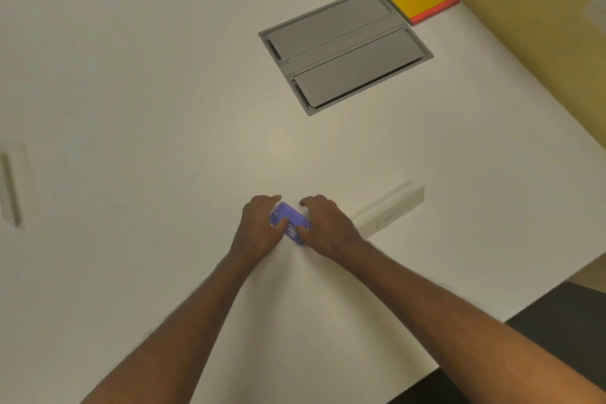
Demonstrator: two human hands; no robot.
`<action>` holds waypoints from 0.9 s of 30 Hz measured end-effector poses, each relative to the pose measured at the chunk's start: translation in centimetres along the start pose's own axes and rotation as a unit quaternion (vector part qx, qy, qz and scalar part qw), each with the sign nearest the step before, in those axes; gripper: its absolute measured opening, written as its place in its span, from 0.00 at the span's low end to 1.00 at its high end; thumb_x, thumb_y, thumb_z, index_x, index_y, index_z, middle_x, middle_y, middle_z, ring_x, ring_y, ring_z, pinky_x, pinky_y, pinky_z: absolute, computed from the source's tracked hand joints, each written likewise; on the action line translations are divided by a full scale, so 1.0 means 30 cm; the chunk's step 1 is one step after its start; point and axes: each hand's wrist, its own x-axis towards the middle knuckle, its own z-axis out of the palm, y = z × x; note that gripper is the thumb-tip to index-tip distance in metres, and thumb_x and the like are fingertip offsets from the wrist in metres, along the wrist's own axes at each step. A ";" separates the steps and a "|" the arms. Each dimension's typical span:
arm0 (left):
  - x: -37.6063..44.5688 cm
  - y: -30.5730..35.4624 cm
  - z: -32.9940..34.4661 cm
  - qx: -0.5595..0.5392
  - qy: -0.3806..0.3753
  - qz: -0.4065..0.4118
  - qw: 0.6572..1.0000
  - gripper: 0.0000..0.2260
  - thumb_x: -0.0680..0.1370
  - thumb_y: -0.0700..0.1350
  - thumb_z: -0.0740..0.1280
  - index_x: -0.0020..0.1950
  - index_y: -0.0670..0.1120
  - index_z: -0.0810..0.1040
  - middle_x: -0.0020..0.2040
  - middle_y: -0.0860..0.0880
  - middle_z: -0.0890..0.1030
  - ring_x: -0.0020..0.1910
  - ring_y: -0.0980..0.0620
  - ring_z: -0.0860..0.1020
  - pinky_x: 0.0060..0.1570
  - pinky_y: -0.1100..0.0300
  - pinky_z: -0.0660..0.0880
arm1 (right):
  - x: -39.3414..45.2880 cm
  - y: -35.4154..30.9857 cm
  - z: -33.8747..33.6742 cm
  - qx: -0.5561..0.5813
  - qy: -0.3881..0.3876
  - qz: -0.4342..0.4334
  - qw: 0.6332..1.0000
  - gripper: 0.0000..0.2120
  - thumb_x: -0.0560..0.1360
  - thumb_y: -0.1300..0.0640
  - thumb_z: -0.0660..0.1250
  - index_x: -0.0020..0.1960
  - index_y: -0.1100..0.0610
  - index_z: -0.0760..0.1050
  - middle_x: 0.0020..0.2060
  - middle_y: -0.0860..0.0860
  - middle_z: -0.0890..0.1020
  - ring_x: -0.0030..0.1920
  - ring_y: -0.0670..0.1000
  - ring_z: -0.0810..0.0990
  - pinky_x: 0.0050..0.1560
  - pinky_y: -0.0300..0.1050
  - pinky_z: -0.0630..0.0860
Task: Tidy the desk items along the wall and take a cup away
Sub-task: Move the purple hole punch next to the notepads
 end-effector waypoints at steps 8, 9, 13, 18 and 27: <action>-0.033 -0.043 0.042 -0.058 0.038 -0.003 0.998 0.18 0.76 0.41 0.72 0.65 0.44 0.78 0.58 0.50 0.79 0.57 0.51 0.75 0.59 0.53 0.75 | 0.018 -0.042 0.067 0.009 0.024 0.028 0.999 0.12 0.79 0.51 0.66 0.56 0.59 0.74 0.52 0.55 0.78 0.48 0.55 0.72 0.45 0.47 0.69; -0.032 -0.043 0.046 -0.062 0.045 -0.004 0.997 0.17 0.76 0.41 0.72 0.64 0.45 0.78 0.57 0.51 0.78 0.56 0.52 0.75 0.58 0.53 0.76 | 0.021 -0.042 0.068 0.012 0.027 0.032 0.999 0.12 0.79 0.51 0.66 0.55 0.59 0.74 0.52 0.55 0.78 0.48 0.55 0.72 0.45 0.47 0.69; -0.025 -0.032 0.056 -0.080 0.062 -0.019 0.995 0.14 0.75 0.40 0.73 0.60 0.47 0.79 0.53 0.55 0.76 0.52 0.53 0.76 0.54 0.58 0.77 | 0.035 -0.037 0.067 0.007 0.031 0.048 0.998 0.09 0.78 0.51 0.66 0.54 0.55 0.75 0.52 0.52 0.78 0.51 0.55 0.75 0.44 0.47 0.70; 0.003 0.004 0.044 -0.132 0.081 -0.047 0.987 0.14 0.75 0.40 0.74 0.57 0.53 0.79 0.53 0.60 0.75 0.53 0.55 0.77 0.48 0.69 0.72 | 0.069 -0.029 0.034 0.070 0.041 0.051 0.995 0.10 0.76 0.49 0.69 0.46 0.56 0.75 0.50 0.52 0.77 0.46 0.55 0.78 0.43 0.48 0.74; 0.210 0.240 0.010 -0.216 0.111 -0.045 0.969 0.19 0.76 0.39 0.73 0.66 0.51 0.78 0.59 0.56 0.75 0.51 0.57 0.77 0.48 0.72 0.71 | 0.203 0.056 -0.176 0.247 0.091 0.106 0.959 0.07 0.75 0.55 0.73 0.50 0.57 0.80 0.51 0.52 0.83 0.52 0.52 0.82 0.55 0.51 0.79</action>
